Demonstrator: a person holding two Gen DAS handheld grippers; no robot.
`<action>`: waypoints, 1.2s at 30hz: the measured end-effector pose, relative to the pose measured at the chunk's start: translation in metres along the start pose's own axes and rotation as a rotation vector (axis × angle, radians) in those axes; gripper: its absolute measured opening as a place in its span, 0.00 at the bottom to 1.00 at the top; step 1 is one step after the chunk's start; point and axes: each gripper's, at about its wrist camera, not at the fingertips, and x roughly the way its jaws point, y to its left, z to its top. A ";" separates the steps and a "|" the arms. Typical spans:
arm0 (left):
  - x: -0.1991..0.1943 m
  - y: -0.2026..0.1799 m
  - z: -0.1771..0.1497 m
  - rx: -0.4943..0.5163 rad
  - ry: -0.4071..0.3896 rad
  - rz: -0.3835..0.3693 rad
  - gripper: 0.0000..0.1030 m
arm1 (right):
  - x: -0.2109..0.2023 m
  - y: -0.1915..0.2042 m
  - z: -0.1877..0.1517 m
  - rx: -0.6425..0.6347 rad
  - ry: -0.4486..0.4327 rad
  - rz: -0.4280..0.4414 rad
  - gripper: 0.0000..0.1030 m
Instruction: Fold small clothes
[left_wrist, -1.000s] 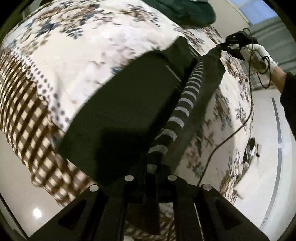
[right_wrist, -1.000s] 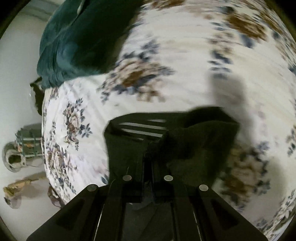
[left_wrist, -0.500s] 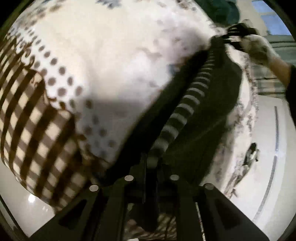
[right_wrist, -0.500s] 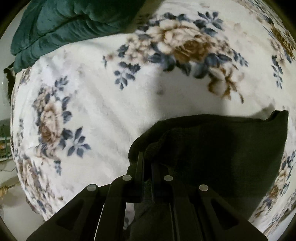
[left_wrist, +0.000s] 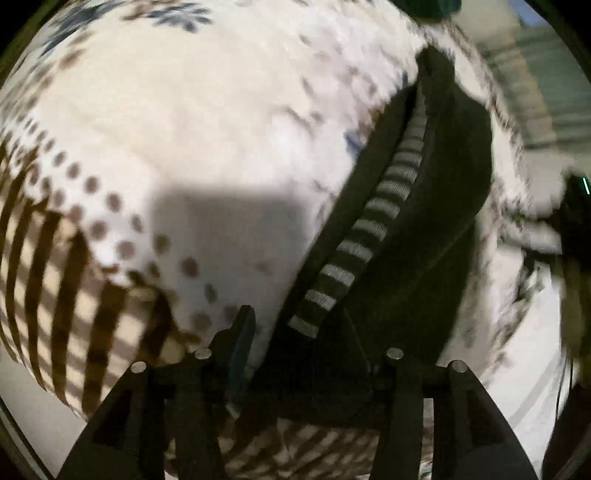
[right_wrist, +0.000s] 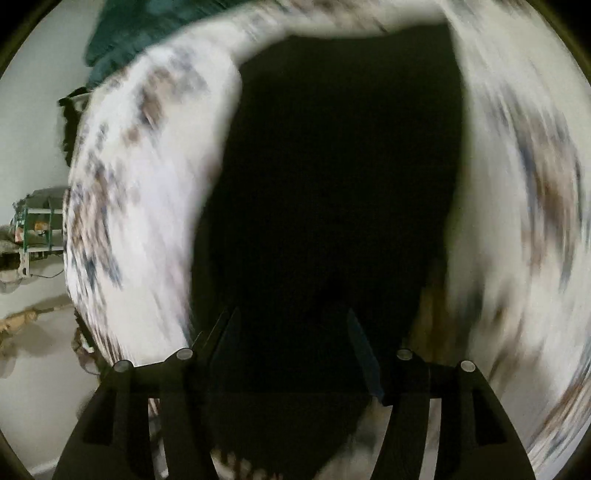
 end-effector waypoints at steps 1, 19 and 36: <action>0.004 -0.005 -0.001 0.021 0.004 0.016 0.39 | 0.010 -0.011 -0.021 0.034 0.022 0.013 0.60; -0.006 0.027 -0.024 -0.181 -0.003 -0.092 0.05 | 0.073 -0.087 -0.218 0.331 -0.005 0.219 0.07; -0.030 -0.122 0.183 0.194 -0.214 -0.192 0.53 | -0.021 -0.109 -0.033 0.268 -0.203 0.199 0.59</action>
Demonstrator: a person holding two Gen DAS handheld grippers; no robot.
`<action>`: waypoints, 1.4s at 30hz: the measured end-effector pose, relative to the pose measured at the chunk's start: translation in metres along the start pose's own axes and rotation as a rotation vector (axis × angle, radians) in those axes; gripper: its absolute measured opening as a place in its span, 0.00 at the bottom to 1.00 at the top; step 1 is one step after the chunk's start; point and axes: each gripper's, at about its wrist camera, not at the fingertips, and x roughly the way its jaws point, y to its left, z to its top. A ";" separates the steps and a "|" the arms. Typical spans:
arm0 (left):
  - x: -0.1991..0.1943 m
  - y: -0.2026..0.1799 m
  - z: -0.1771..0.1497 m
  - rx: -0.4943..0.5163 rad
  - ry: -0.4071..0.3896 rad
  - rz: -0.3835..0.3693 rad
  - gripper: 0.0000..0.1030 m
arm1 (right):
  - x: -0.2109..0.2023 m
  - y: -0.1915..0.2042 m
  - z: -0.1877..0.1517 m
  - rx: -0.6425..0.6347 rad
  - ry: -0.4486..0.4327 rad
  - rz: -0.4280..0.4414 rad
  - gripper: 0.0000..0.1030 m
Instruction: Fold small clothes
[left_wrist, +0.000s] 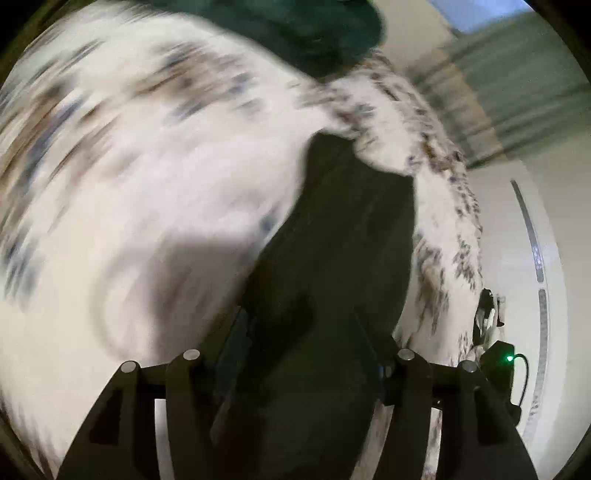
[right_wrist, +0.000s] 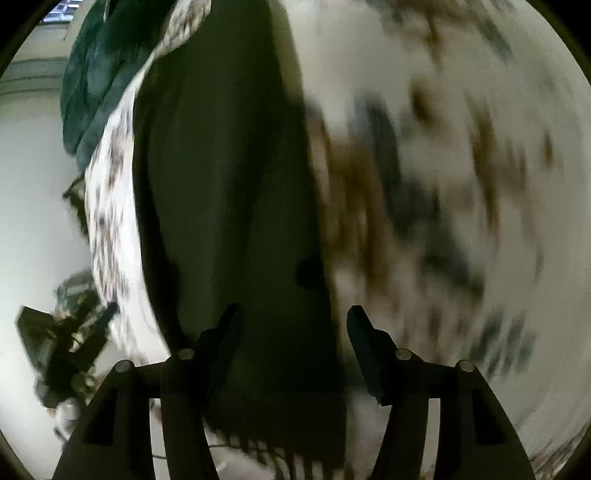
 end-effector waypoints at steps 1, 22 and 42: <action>0.015 -0.010 0.018 0.045 -0.001 0.008 0.54 | -0.003 0.003 0.022 -0.001 -0.026 -0.003 0.59; 0.155 -0.007 0.154 0.119 0.150 -0.007 0.24 | 0.026 0.008 0.249 0.112 -0.136 -0.105 0.33; 0.049 0.012 0.024 0.155 0.231 -0.022 0.37 | -0.002 -0.034 0.017 0.130 0.070 -0.054 0.52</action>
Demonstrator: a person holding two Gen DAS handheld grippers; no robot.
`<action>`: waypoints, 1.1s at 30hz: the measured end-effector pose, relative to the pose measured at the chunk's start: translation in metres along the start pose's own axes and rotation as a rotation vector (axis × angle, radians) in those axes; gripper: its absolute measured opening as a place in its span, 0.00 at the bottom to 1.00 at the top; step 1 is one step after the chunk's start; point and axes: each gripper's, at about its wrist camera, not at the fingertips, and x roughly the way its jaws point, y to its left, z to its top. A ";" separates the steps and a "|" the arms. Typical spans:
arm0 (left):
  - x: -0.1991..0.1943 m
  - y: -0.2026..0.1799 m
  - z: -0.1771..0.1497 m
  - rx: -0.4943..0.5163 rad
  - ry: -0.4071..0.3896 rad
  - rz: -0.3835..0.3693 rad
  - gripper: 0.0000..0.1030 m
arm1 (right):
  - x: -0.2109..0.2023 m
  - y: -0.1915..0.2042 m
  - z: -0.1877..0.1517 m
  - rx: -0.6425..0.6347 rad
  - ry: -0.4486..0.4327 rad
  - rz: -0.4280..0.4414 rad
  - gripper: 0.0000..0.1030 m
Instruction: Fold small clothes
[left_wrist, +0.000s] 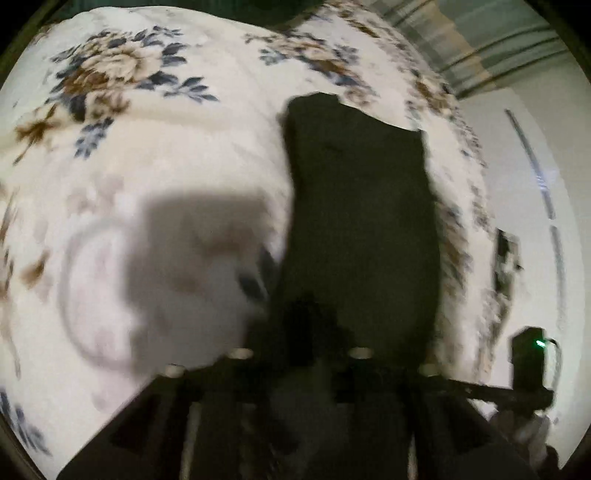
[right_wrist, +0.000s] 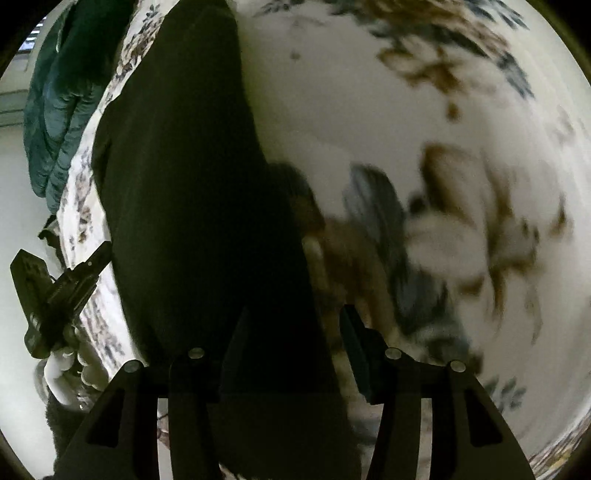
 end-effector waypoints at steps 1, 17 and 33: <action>-0.010 -0.002 -0.014 -0.010 -0.001 -0.005 0.51 | -0.003 -0.003 -0.010 0.003 0.008 0.016 0.53; -0.004 0.031 -0.251 -0.253 0.224 0.008 0.53 | 0.071 -0.079 -0.206 0.093 0.246 0.146 0.59; -0.030 -0.007 -0.262 -0.169 0.168 -0.062 0.07 | 0.096 -0.037 -0.244 0.153 0.175 0.375 0.13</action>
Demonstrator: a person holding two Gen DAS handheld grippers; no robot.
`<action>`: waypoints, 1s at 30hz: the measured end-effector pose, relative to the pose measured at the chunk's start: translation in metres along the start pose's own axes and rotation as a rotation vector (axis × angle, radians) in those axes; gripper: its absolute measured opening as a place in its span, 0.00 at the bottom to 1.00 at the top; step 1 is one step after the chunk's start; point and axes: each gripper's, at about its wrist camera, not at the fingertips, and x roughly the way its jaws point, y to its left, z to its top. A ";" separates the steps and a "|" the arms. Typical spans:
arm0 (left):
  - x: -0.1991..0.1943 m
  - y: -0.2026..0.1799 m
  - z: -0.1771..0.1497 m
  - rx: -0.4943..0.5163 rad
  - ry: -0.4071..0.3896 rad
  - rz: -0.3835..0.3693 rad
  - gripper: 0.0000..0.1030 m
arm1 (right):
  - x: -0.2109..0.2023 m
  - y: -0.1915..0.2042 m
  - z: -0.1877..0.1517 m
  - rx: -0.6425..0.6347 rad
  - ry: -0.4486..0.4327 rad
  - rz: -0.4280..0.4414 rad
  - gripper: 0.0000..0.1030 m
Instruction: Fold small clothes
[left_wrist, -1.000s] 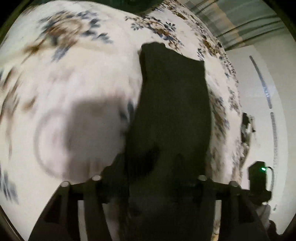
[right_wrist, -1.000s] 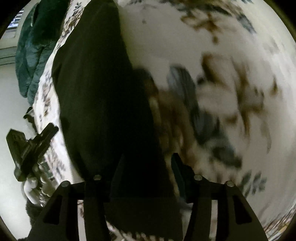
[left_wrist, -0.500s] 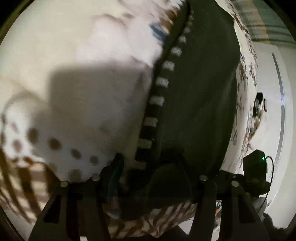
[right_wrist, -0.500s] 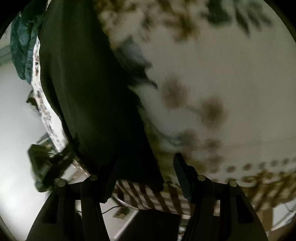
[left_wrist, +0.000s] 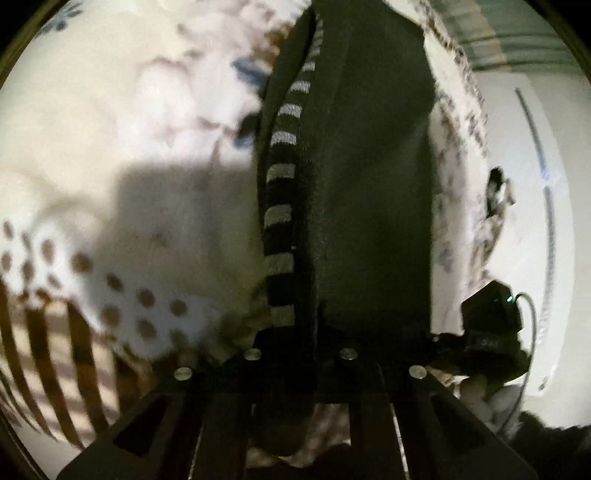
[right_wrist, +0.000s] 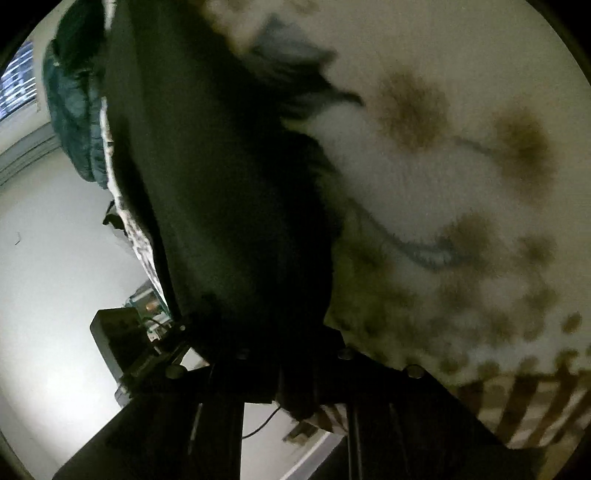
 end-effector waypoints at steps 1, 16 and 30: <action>-0.005 -0.001 -0.001 -0.014 -0.003 -0.026 0.07 | -0.005 0.006 -0.003 -0.018 -0.007 0.012 0.12; -0.068 -0.083 0.151 -0.053 -0.259 -0.265 0.08 | -0.113 0.160 0.102 -0.240 -0.241 0.148 0.12; -0.011 -0.113 0.400 -0.052 -0.282 -0.178 0.10 | -0.133 0.277 0.368 -0.231 -0.393 0.062 0.12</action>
